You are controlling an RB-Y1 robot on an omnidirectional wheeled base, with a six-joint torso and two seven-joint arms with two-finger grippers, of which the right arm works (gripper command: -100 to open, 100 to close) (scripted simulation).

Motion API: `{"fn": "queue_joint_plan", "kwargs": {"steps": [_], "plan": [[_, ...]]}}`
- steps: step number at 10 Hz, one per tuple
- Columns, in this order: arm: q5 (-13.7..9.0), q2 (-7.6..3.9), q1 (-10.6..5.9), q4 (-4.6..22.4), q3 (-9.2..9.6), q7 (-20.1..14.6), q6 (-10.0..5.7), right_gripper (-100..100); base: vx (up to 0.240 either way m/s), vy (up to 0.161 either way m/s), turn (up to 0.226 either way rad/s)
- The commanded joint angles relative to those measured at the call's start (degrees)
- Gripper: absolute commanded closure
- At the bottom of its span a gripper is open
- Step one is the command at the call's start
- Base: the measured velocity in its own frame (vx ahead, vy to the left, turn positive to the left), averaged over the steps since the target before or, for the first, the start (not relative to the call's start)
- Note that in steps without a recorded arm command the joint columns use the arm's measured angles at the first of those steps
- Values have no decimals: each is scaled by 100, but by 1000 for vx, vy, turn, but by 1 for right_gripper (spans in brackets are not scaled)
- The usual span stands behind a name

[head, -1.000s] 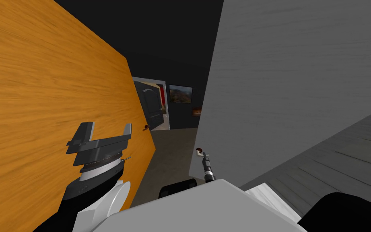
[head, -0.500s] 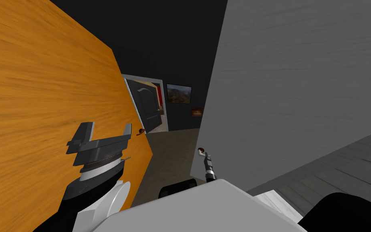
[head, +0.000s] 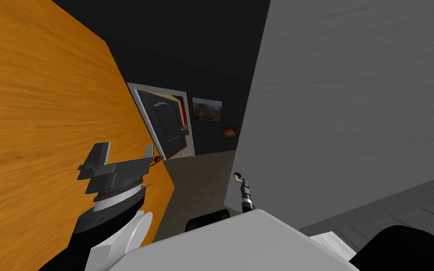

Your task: Push the door open

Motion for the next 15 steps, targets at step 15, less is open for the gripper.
{"fn": "queue_joint_plan", "kwargs": {"steps": [15], "plan": [[-633,-289,140,-83,-757,259,-161,100,189,-26,-40]]}}
